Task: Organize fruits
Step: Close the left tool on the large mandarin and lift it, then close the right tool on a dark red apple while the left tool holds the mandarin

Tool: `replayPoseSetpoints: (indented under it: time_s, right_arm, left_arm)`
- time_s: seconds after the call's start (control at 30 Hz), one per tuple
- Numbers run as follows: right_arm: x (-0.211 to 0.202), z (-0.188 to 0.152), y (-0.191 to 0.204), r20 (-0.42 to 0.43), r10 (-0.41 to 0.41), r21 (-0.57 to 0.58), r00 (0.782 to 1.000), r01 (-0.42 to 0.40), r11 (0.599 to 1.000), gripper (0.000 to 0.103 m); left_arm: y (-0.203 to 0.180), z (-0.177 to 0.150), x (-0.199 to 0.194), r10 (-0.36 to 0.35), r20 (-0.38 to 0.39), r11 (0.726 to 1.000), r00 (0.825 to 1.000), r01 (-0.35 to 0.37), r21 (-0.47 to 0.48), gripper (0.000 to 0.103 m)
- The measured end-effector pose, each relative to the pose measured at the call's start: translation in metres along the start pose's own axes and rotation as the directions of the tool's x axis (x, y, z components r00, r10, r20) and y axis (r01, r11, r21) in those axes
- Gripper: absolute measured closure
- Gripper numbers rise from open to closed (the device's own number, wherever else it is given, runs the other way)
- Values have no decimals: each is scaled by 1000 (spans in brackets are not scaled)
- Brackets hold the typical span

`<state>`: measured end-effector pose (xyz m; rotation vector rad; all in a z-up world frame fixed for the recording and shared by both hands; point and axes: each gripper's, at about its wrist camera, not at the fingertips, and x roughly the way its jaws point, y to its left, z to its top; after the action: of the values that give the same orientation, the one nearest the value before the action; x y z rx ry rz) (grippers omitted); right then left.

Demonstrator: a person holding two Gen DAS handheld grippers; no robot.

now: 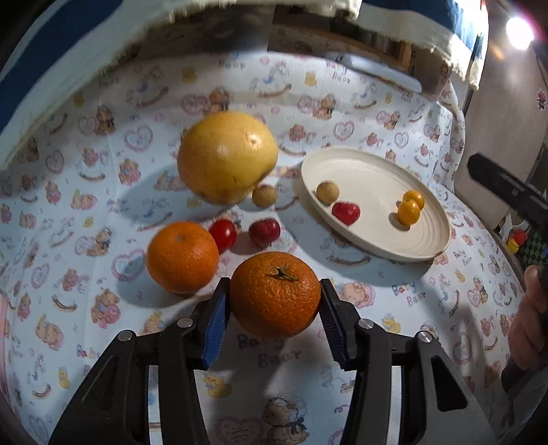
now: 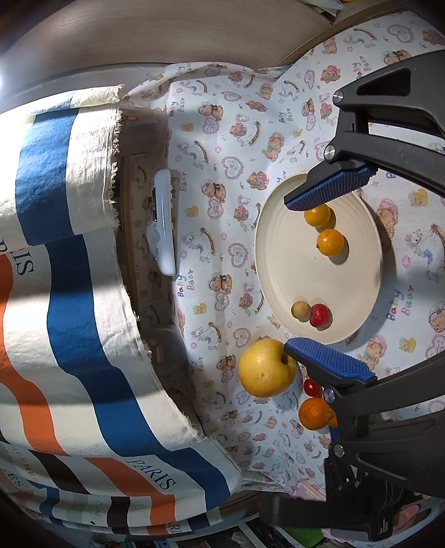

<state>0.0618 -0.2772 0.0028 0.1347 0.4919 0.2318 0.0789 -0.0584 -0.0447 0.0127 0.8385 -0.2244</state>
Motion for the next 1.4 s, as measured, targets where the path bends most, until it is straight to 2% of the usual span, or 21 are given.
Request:
replayPoseSetpoints:
  time_s: [0.17, 0.33, 0.57, 0.67, 0.73, 0.8, 1.0, 1.07, 1.27, 1.4]
  right_arm:
    - [0, 0, 0, -2, 0, 0, 1000, 0, 1000, 25]
    - [2, -1, 1, -6, 1, -4, 1000, -1, 1000, 25]
    - [0, -1, 4, -2, 16, -12, 1000, -16, 1000, 25]
    - [1, 2, 8, -11, 17, -16, 1000, -17, 1000, 25]
    - [2, 4, 14, -28, 32, -10, 999, -33, 999, 25]
    - [6, 7, 22, -64, 67, -6, 996, -68, 998, 25]
    - [27, 14, 57, -184, 179, 31, 967, -176, 984, 25]
    - [35, 14, 72, -206, 190, 17, 960, -191, 982, 34]
    - [66, 8, 111, -302, 194, -54, 933, -220, 974, 50]
    - [90, 2, 121, -363, 187, -53, 913, -221, 974, 54]
  left_arm:
    - [3, 9, -26, 5, 81, 1000, 997, -5, -4, 54]
    - [12, 19, -48, 40, 160, 999, 986, -37, -19, 54]
    - [35, 27, -61, 72, 193, 995, 978, -56, -85, 54]
    - [41, 28, -64, 115, 216, 991, 970, -97, -94, 54]
    - [47, 30, -65, 143, 228, 987, 963, -121, -105, 54]
    - [56, 31, -67, 142, 228, 985, 963, -116, -125, 54]
    - [71, 35, -72, 136, 229, 982, 964, -101, -158, 54]
    - [74, 35, -73, 142, 231, 980, 962, -105, -166, 54]
    - [87, 37, -77, 159, 238, 973, 958, -111, -200, 54]
    - [98, 38, -77, 169, 231, 967, 958, -115, -228, 54]
